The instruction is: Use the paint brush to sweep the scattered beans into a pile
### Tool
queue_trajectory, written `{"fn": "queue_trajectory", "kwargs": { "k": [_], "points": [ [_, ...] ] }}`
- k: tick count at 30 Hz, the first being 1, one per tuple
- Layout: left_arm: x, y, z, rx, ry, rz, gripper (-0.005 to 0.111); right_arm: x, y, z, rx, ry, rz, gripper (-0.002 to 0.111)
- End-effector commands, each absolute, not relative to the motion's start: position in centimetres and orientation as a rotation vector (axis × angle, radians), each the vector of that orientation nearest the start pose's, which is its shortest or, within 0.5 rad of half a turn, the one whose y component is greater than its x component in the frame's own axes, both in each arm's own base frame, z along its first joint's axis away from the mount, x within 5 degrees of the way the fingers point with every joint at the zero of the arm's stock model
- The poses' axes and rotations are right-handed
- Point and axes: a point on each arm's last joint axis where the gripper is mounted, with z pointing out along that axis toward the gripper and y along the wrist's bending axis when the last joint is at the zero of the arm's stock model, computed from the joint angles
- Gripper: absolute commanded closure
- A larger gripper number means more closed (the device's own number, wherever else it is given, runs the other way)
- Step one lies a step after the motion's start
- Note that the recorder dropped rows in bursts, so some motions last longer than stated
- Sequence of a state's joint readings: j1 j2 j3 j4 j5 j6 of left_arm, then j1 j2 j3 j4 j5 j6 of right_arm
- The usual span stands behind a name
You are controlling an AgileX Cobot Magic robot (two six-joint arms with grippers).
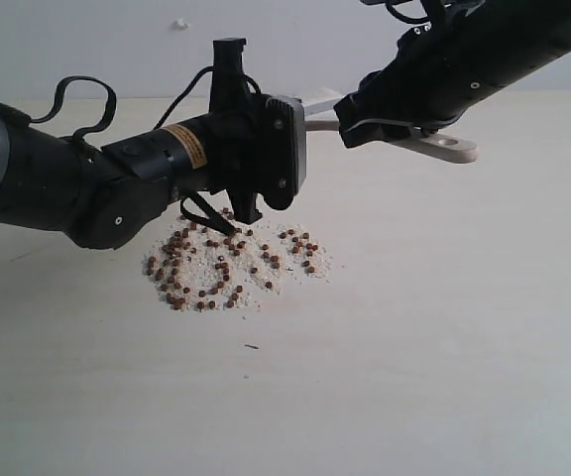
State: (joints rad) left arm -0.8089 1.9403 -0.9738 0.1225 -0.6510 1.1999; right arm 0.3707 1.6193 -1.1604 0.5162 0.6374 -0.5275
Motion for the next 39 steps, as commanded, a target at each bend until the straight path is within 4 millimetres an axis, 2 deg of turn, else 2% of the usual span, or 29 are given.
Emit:
{"fn": "queue_trajectory", "kwargs": {
  "k": [1,3,9,17,23,27,31,34,36,37,39],
  "points": [
    [27.2,-30.0,16.8,1.624,0.853,0.273,0.097,31.1,14.8,26.5,-0.699,2.409,0.485,0.108],
    [26.9,-30.2,16.8,1.634,0.827,0.283,0.106,31.2,14.8,26.5,-0.697,2.406,0.483,0.108],
    [26.7,-30.8,17.1,1.647,0.827,0.28,0.107,31.2,14.8,26.5,-0.695,2.404,0.482,0.107],
    [26.4,-30.9,16.6,1.702,0.874,0.263,0.107,31.1,14.4,26.7,-0.745,2.389,0.419,0.065],
    [26.3,-31.0,16.6,1.701,0.878,0.259,0.107,31.0,14.3,27.6,-0.73,2.347,0.41,0.045],
    [26.3,-30.9,16.5,1.701,0.899,0.256,0.107,30.8,14.1,28.1,-0.741,2.325,0.388,0.042],
    [26.3,-30.8,16.2,1.726,0.936,0.243,0.107,30.0,13.3,29.9,-0.779,2.268,0.297,0.042],
    [26.2,-30.7,16.7,1.7,0.99,0.202,0.107,29.1,12.4,32.1,-0.745,2.194,0.213,0.044],
    [26.1,-30.6,17.4,1.661,1.021,0.17,0.107,28.1,11.7,33.8,-0.696,2.127,0.18,0.046],
    [25.9,-30.6,18.4,1.631,1.043,0.127,0.107,26.7,10.8,35.7,-0.667,2.051,0.146,0.048],
    [25.7,-30.6,19.4,1.628,1.075,0.078,0.107,25.1,10.0,37.2,-0.633,1.999,0.126,0.048]
  ]
}}
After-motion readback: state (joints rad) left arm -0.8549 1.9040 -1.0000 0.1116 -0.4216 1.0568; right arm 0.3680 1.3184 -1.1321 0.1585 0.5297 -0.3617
